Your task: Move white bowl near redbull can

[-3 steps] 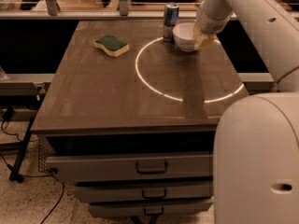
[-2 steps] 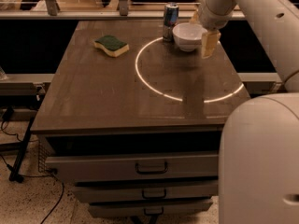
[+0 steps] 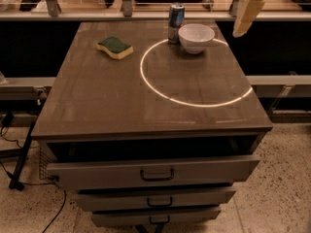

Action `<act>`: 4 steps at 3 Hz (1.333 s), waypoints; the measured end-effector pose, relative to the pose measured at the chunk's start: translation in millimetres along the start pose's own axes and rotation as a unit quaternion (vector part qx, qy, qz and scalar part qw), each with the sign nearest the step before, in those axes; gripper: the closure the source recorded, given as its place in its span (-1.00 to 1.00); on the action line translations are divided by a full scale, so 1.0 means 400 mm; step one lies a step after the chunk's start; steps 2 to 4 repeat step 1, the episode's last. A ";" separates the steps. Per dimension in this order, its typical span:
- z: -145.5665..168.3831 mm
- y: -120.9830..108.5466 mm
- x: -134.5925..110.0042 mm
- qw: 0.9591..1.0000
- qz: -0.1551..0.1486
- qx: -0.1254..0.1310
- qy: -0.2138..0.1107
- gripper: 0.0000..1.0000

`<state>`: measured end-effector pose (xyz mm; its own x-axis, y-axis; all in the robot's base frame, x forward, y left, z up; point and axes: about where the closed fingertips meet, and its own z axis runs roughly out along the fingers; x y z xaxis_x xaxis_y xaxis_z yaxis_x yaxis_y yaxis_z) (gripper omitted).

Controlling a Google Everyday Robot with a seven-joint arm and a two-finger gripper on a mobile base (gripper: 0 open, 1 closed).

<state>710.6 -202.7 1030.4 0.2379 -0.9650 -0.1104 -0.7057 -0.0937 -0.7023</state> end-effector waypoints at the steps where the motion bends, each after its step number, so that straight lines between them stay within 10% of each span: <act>1: -0.311 -0.067 0.009 0.984 0.089 0.144 -0.051 -1.00; 4: -0.311 -0.067 0.009 0.984 0.089 0.144 -0.051 -1.00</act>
Offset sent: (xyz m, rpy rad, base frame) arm 0.0000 0.0000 0.0000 0.0000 0.0000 0.0000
